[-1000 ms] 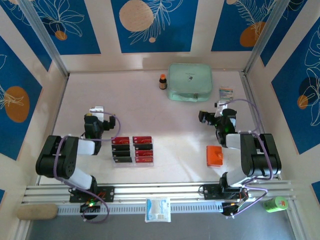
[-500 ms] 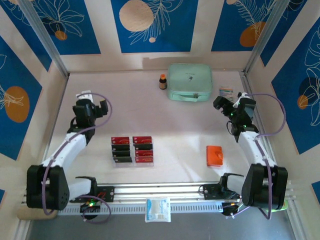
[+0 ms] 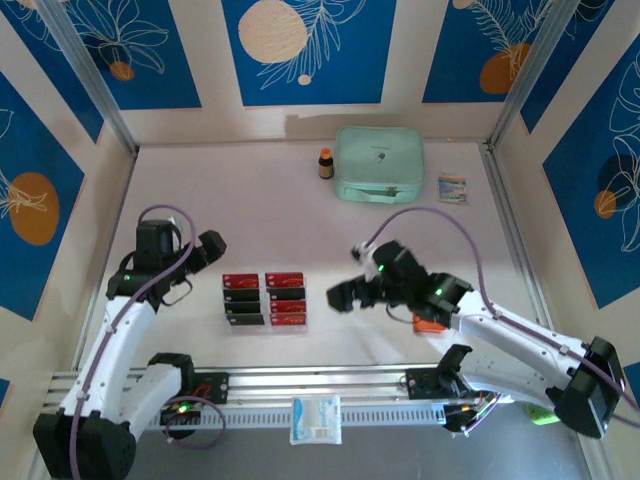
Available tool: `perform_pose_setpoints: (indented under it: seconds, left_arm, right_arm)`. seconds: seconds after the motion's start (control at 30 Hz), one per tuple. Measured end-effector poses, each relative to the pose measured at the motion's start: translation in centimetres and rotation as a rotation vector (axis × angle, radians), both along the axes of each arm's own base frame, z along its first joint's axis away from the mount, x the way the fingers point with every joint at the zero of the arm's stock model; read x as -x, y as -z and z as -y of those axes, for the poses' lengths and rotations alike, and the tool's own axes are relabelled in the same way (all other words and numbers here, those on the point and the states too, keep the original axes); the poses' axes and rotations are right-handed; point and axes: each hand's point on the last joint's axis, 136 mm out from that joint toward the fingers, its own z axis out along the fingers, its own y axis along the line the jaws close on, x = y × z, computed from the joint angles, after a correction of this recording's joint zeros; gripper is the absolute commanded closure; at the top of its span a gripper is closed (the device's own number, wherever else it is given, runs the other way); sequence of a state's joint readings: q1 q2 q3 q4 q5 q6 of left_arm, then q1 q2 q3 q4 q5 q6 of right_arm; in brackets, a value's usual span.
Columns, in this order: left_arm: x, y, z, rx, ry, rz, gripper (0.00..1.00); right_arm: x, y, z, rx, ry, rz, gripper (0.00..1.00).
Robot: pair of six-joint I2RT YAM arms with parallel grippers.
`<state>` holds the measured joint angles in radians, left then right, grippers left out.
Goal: Put the credit cards into the card holder
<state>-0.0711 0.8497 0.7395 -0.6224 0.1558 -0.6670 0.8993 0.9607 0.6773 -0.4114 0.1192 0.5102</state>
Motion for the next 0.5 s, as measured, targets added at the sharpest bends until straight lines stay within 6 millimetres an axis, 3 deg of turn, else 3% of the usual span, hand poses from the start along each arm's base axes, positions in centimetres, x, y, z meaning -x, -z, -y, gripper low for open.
perform_pose_setpoints:
  seconds: [0.13, 0.23, 0.5]
  left_arm:
    - [1.8, 2.1, 1.5, 0.102, 0.028, -0.077, 0.0]
    - [2.6, 3.5, 2.3, 0.149, 0.047, -0.124, 0.0]
    - [2.8, 4.0, 3.5, 0.213, 0.071, -0.125, 0.0]
  right_arm:
    - [4.4, 3.4, -1.0, 0.119, -0.101, -0.036, 0.0]
    - [6.0, 5.6, -1.3, 0.2, -0.132, -0.05, 0.01]
    - [6.1, 10.4, -2.0, 0.373, -0.13, -0.055, 0.01]
